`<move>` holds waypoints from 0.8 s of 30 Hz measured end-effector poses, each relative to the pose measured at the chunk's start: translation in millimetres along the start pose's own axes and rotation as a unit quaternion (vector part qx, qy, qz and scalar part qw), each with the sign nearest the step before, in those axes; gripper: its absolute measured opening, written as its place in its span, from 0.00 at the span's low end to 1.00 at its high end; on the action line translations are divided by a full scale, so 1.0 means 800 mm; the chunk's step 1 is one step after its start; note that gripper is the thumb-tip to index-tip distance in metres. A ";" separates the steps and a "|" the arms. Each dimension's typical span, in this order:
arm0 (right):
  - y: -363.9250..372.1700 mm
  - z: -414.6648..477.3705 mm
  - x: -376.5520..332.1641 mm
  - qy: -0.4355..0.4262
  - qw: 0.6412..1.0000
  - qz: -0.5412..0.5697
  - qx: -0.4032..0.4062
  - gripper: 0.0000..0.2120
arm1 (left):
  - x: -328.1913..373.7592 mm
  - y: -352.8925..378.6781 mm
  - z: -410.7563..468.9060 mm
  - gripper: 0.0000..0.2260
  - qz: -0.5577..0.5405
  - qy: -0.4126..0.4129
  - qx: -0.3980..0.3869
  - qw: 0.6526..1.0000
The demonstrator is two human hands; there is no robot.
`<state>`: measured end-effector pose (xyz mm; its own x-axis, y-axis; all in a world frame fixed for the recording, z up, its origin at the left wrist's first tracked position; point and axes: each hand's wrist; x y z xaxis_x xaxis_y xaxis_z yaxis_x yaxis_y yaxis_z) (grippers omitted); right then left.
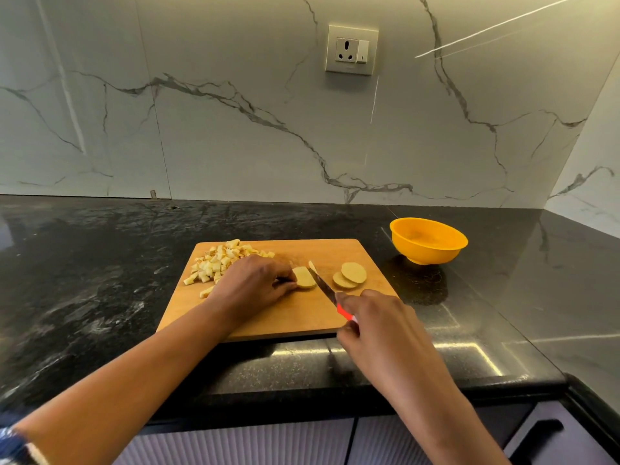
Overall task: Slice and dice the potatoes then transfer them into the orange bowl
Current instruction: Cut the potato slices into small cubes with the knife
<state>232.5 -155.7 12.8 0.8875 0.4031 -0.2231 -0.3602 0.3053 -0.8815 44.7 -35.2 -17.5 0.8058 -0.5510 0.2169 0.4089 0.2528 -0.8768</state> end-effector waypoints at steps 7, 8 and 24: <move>0.032 0.020 -0.002 0.016 1.000 0.003 -0.001 0.21 | -0.001 -0.001 0.001 0.14 0.028 -0.021 -0.004 0.999; 0.033 0.021 -0.002 0.015 1.000 0.003 -0.003 0.21 | -0.001 -0.001 0.002 0.14 0.029 -0.023 -0.005 0.999; 0.048 0.059 -0.023 -0.003 0.996 -0.061 -0.060 0.09 | -0.003 0.000 0.004 0.13 0.051 -0.020 0.001 0.999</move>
<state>188.8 -111.2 3.0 0.9211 0.3738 -0.1091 -0.2120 0.2465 -0.9457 44.7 -31.4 -16.9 0.8597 -0.4901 0.1439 0.3247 0.3069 -0.8946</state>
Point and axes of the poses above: each hand's wrist, its own z-axis towards the middle knuckle, its own y-axis out of the palm, x = y × z, and after that the axes turned 5 degrees about -y, right-handed
